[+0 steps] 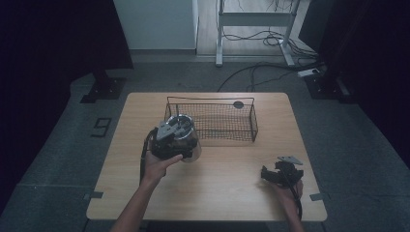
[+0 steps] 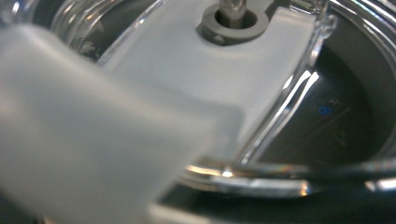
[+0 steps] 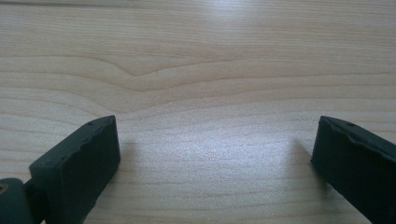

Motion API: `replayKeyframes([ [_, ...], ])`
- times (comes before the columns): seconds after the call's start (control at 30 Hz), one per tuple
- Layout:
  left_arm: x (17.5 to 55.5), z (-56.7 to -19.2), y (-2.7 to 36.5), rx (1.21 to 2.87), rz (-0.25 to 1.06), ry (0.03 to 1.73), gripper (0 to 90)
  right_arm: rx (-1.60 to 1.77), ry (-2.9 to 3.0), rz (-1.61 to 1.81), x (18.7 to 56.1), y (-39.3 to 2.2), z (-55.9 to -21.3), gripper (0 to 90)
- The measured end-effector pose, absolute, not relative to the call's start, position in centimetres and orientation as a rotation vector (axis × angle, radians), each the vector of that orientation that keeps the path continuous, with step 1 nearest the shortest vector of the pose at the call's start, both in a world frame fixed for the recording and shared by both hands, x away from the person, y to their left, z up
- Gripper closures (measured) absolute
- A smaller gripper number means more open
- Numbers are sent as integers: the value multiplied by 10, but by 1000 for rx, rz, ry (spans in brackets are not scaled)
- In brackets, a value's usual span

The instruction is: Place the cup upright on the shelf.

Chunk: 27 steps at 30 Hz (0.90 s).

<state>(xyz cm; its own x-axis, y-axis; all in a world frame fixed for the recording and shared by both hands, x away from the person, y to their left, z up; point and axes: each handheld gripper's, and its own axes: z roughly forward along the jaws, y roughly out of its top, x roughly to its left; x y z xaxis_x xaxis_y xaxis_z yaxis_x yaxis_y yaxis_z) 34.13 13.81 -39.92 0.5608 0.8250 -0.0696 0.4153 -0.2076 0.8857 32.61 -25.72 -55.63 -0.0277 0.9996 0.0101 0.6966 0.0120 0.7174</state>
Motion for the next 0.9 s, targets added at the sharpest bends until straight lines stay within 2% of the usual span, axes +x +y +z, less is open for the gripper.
replayKeyframes([
  [0.9, 362, -388, 134, 1800, 521, 1031, 40, 1739, 1770, 759, 326, -257, -556, 11],
])
